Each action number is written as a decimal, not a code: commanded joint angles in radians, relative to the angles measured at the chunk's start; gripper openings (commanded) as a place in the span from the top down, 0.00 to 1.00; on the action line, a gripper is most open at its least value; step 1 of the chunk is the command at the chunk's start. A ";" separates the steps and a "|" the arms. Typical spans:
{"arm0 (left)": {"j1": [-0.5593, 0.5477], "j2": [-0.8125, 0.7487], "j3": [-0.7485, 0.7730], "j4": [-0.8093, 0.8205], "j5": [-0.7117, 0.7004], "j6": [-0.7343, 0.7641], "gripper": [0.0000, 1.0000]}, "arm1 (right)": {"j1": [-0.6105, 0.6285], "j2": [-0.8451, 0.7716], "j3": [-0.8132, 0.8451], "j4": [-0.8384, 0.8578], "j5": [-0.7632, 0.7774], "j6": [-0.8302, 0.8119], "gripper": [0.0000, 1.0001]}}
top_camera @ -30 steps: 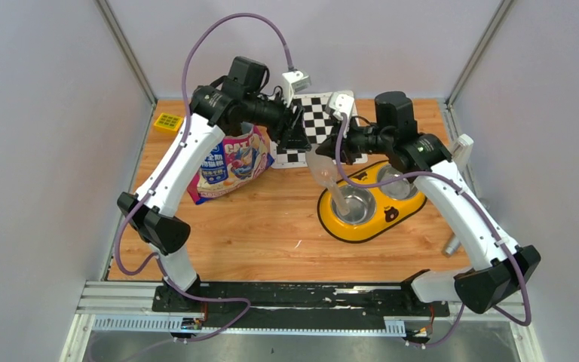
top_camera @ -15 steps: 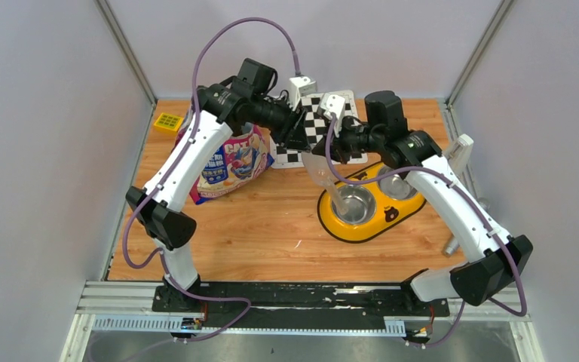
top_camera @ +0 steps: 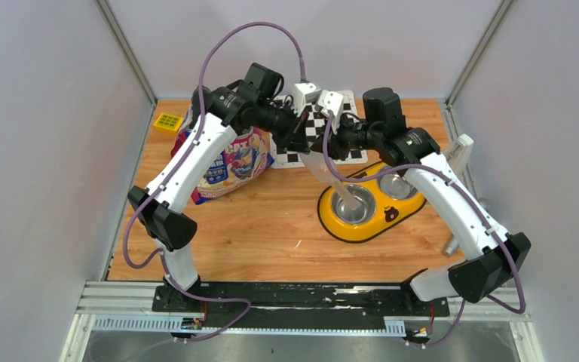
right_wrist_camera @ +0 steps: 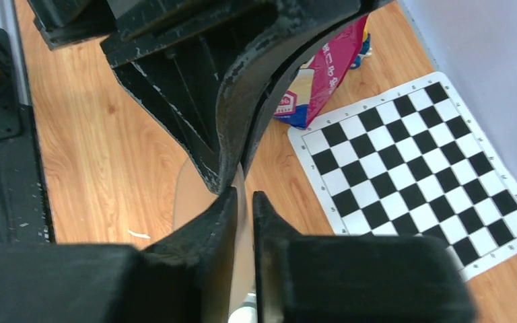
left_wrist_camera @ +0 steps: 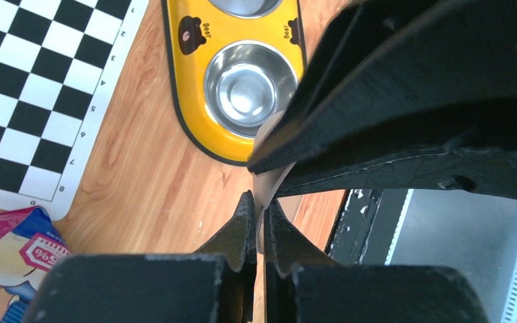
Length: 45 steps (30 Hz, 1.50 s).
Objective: Serve the pet food
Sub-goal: Pick up the spatula from the center of the board.
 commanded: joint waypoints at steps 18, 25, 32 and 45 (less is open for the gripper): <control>0.154 -0.090 -0.020 0.156 0.041 -0.183 1.00 | 0.004 -0.410 -0.425 0.149 0.141 -0.295 0.03; 0.182 -0.121 -0.103 0.257 0.178 -0.285 1.00 | 0.003 -0.441 -0.615 0.359 0.171 -0.387 0.04; 0.188 -0.161 -0.187 0.328 0.247 -0.349 1.00 | 0.002 -0.354 -0.660 0.577 0.182 -0.379 0.08; 0.246 -0.184 -0.299 0.473 0.365 -0.473 1.00 | 0.002 -0.252 -0.627 0.701 0.059 -0.292 0.28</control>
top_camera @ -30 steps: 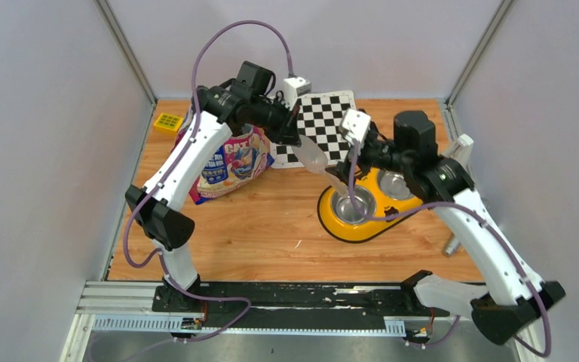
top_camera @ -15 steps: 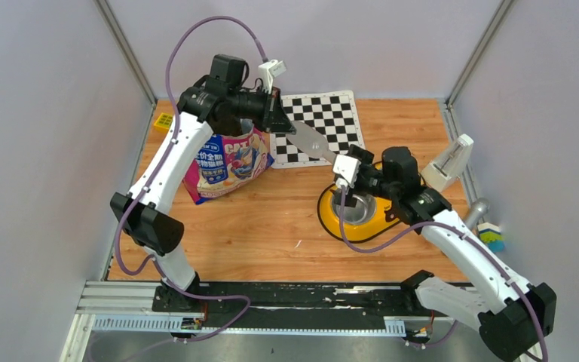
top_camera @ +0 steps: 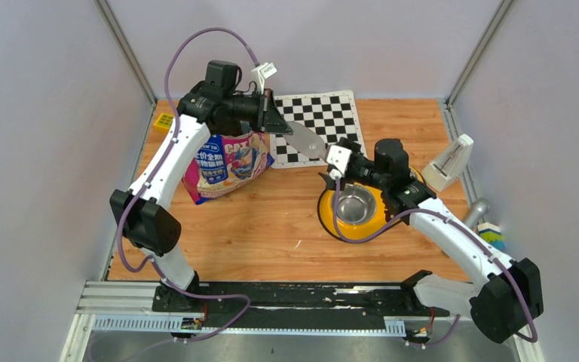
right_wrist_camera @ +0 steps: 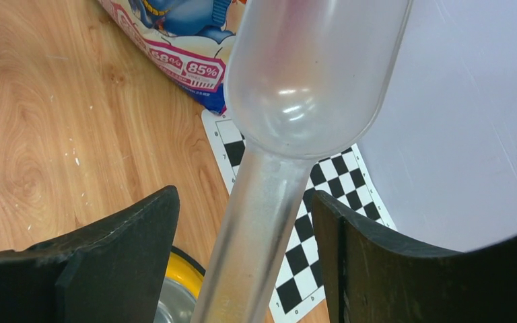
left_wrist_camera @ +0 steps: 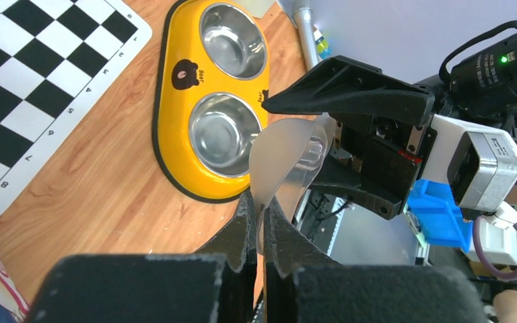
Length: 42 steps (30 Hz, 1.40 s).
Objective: Serve the pet food
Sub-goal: Pick up the spatula from the center of the board.
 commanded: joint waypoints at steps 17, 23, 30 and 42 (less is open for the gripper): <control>0.101 -0.139 -0.175 0.299 0.139 -0.242 1.00 | 0.004 0.096 0.169 0.096 -0.065 0.259 0.79; 0.114 -0.160 -0.214 0.340 0.137 -0.271 1.00 | 0.004 0.124 0.239 0.034 -0.110 0.286 0.65; 0.116 -0.173 -0.225 0.352 0.136 -0.280 1.00 | 0.005 0.191 0.318 -0.011 -0.144 0.314 0.59; 0.128 -0.187 -0.242 0.352 0.093 -0.288 1.00 | 0.028 0.211 0.356 -0.048 -0.175 0.344 0.38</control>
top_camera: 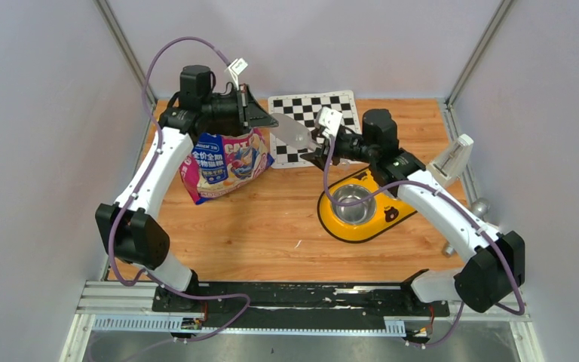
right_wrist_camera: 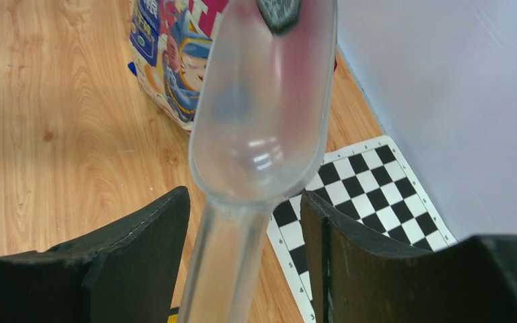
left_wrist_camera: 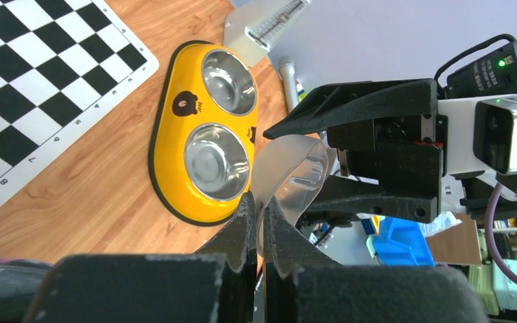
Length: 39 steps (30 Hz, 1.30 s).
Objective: Serve the pet food
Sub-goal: Pick up the spatula from the center of the board.
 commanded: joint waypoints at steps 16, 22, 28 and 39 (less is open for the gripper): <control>0.057 -0.104 -0.087 0.125 0.002 -0.119 1.00 | 0.081 0.047 0.046 0.062 0.097 0.035 0.52; 0.059 -0.103 -0.090 0.129 0.001 -0.120 1.00 | 0.085 0.052 0.054 0.066 0.115 0.034 0.69; 0.060 -0.103 -0.091 0.134 0.003 -0.121 1.00 | 0.085 0.055 0.062 0.069 0.127 0.038 0.95; 0.062 -0.118 -0.106 0.106 -0.032 -0.071 0.60 | 0.086 0.045 0.190 -0.061 0.078 0.094 1.00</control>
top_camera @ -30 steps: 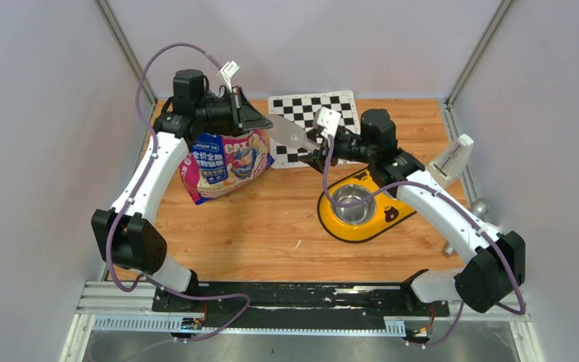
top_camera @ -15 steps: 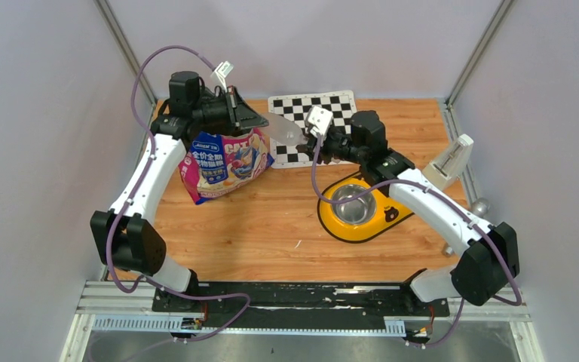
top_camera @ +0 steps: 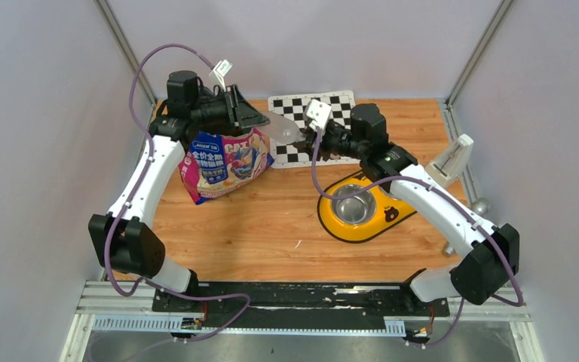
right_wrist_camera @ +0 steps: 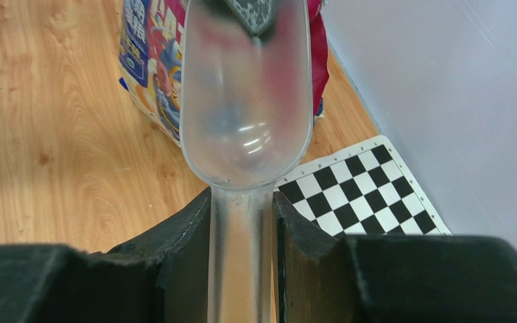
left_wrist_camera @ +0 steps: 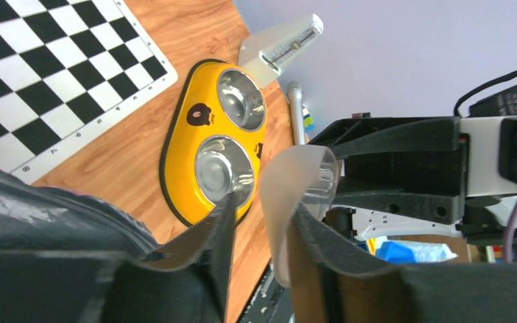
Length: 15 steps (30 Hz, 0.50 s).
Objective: Serve the pet food
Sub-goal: Pick up the spatula from the center of the board.
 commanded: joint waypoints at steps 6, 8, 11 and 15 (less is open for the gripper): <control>-0.002 -0.060 0.014 -0.034 -0.033 0.061 0.52 | 0.008 -0.039 0.121 -0.076 -0.029 0.066 1.00; -0.002 -0.067 0.013 -0.045 -0.046 0.075 0.52 | 0.006 -0.054 0.126 -0.082 -0.041 0.085 1.00; -0.002 -0.071 0.009 -0.052 -0.061 0.087 0.53 | -0.011 -0.065 0.154 -0.101 -0.099 0.133 1.00; -0.002 -0.069 0.013 -0.060 -0.065 0.096 0.53 | -0.021 -0.059 0.205 -0.142 -0.120 0.160 1.00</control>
